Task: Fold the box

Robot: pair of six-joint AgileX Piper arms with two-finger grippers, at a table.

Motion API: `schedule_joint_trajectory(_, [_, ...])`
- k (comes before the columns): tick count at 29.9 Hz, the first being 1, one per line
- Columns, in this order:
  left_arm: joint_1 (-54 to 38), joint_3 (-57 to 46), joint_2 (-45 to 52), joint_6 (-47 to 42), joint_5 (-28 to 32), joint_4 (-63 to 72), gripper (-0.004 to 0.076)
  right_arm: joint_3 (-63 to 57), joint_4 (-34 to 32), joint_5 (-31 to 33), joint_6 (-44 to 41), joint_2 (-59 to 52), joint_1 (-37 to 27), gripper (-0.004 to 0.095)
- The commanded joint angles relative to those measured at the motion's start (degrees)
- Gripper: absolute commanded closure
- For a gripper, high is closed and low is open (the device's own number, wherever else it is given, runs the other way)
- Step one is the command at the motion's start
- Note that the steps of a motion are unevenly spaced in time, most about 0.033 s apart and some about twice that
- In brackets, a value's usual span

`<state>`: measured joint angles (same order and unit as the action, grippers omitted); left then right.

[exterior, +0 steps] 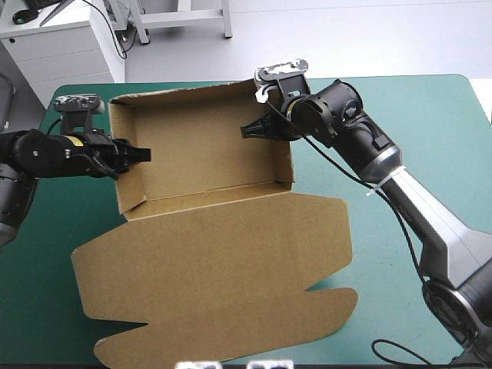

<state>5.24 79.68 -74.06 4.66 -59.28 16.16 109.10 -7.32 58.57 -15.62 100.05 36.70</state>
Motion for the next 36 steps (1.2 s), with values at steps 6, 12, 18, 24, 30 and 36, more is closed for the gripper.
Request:
schedule_joint_trajectory(6, [10.2,1.9,-4.7,-2.9,9.2,-13.3,0.0731,-4.9,-0.9,0.5,-2.5,-2.5,0.5,0.0908])
schedule_joint_trajectory(12, [12.5,1.9,-5.7,-1.3,11.4,-16.2,0.0731,-5.1,0.8,-1.8,-2.5,-2.5,0.5,0.0908])
schedule_joint_trajectory(18, [12.5,1.9,-6.1,-0.9,8.8,-20.6,0.0731,-5.1,0.8,-1.8,-2.5,-2.5,0.5,0.0908])
schedule_joint_trajectory(24, [12.5,1.9,-6.1,-0.9,5.1,-20.8,0.0731,-5.1,2.2,-1.3,-2.7,-2.5,0.5,0.0908])
schedule_joint_trajectory(30, [12.5,1.9,-6.1,-2.2,0.8,-20.5,0.0731,-5.1,3.2,2.6,-2.7,-1.3,0.5,0.0908])
schedule_joint_trajectory(36, [12.5,1.9,-6.4,-4.7,-1.3,-20.4,0.0731,-5.1,7.3,4.1,-2.3,1.4,0.5,0.0908])
